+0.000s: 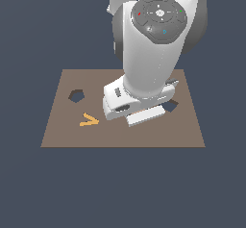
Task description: Insert a designated object into the corresponding slot on a board.
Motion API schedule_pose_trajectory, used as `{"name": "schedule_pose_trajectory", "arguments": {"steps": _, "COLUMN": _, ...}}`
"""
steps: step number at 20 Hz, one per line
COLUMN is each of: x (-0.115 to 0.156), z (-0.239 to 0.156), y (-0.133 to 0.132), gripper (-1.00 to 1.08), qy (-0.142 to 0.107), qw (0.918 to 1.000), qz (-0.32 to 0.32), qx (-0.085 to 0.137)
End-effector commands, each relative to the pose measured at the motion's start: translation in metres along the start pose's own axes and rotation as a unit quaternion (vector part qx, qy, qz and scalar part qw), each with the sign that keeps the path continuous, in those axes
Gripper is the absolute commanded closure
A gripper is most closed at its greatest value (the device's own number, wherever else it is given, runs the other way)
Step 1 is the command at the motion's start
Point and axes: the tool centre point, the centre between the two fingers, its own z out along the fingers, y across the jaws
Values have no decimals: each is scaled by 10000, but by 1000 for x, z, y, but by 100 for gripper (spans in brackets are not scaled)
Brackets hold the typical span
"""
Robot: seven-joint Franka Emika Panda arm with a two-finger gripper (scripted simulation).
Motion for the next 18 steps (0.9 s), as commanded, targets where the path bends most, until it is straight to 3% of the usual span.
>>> {"name": "schedule_pose_trajectory", "arguments": {"steps": 1, "x": -5, "z": 0, "y": 2, "gripper": 108, "qy": 2, "qw": 9999, "qz": -148, "qx": -1}}
{"name": "schedule_pose_trajectory", "arguments": {"steps": 11, "x": -39, "z": -2, "y": 14, "gripper": 108, "qy": 3, "qw": 9932, "qz": -1161, "qx": -2}}
{"name": "schedule_pose_trajectory", "arguments": {"steps": 18, "x": -69, "z": -4, "y": 35, "gripper": 108, "qy": 3, "qw": 9760, "qz": -2178, "qx": -3}}
